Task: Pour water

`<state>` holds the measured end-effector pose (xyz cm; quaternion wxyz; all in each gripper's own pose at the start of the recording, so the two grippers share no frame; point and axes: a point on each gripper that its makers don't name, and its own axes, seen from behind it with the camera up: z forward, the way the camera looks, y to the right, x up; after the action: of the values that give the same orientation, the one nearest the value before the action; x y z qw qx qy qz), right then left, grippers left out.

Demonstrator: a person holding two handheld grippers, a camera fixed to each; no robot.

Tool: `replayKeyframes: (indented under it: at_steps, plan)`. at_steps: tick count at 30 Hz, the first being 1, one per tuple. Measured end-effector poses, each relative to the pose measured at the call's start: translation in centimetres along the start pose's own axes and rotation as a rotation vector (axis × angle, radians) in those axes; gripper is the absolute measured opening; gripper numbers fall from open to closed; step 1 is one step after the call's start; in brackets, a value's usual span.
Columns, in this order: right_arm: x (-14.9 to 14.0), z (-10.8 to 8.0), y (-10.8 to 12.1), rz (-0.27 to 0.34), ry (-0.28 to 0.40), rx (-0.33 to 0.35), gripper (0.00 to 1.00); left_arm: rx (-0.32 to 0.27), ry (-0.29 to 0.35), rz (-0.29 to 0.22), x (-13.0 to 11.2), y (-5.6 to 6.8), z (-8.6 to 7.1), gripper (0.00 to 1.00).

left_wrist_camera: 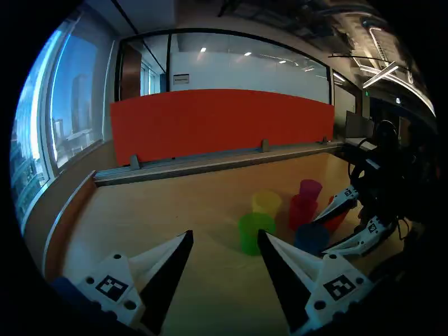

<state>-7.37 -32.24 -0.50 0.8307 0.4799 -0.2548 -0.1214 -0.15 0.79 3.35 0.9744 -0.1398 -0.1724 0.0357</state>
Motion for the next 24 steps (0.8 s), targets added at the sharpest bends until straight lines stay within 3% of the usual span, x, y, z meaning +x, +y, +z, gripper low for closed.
replayKeyframes:
  at_steps: [9, 14, 24]
  plan:
    - [-0.3, 1.4, -0.1, 0.002, -0.013, -0.008, 1.0, 0.002, -0.004, -0.001, -0.1, -0.3, 0.0, 0.85]
    - [-0.3, 1.6, -0.2, 0.001, -0.013, -0.004, 0.92, 0.002, -0.004, 0.001, -0.1, -0.3, -0.1, 0.84]
    - [-0.3, 1.6, -0.2, -0.002, -0.011, -0.003, 0.91, -0.001, -0.006, 0.004, -0.1, 0.0, 0.1, 0.85]
